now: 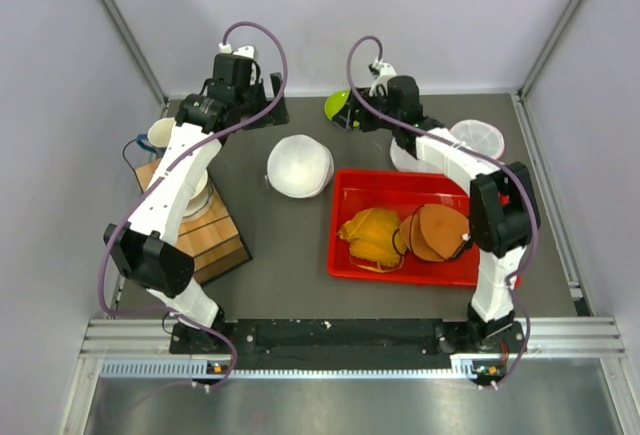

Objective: Unzip the laundry bag and remove the bra

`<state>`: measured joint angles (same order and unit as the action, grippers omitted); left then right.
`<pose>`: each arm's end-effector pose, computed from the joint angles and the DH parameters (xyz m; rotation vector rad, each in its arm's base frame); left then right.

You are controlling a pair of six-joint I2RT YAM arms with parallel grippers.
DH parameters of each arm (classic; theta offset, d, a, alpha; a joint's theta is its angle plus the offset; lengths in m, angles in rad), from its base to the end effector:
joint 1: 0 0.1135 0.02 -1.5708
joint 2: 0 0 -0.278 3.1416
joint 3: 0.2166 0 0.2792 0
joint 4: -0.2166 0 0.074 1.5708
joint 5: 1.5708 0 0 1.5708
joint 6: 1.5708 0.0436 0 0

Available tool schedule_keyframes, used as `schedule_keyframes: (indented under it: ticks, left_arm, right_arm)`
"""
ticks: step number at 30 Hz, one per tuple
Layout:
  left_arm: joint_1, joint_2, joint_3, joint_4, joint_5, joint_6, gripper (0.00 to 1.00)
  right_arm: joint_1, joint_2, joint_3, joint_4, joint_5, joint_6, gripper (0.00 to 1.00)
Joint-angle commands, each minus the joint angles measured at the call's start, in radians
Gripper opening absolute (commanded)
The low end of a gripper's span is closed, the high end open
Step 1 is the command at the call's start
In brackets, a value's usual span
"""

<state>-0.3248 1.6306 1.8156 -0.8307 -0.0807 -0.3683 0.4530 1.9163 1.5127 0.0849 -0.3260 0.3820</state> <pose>0.3683 -0.1203 0.4295 -0.0933 2.2279 -0.2929 0.4416 0.2305 0.2870 -0.3017 1.9455 0.8671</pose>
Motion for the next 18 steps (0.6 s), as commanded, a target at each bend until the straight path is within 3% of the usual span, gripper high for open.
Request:
schedule_keyframes:
  ticks: [1,4,7,11,14,16,18]
  left_arm:
    - [0.003,-0.021,0.001,0.041,0.022,-0.006,0.99]
    - [0.003,-0.020,-0.002,0.038,0.039,-0.004,0.99]
    - [0.003,-0.032,-0.021,0.041,0.035,-0.001,0.99]
    - [0.003,-0.040,-0.027,0.036,0.024,0.000,0.99]
    - [0.003,-0.066,-0.051,0.051,0.001,-0.008,0.99]
    - [0.003,-0.090,-0.064,0.065,-0.007,-0.011,0.99]
    - [0.003,-0.104,-0.070,0.064,-0.007,-0.009,0.99]
  right_arm:
    - [-0.007,0.058,0.061,-0.077,-0.161,0.005,0.75]
    - [-0.007,0.049,-0.012,0.010,-0.299,0.018,0.84]
    - [0.009,0.024,-0.077,0.085,-0.392,0.044,0.86]
    - [0.061,-0.010,-0.117,0.095,-0.368,0.044,0.87]
    - [0.105,0.038,-0.062,0.015,-0.326,0.021,0.79]
    - [0.115,0.076,-0.033,-0.004,-0.320,0.027,0.46]
    - [0.116,0.085,0.021,-0.019,-0.315,0.037,0.00]
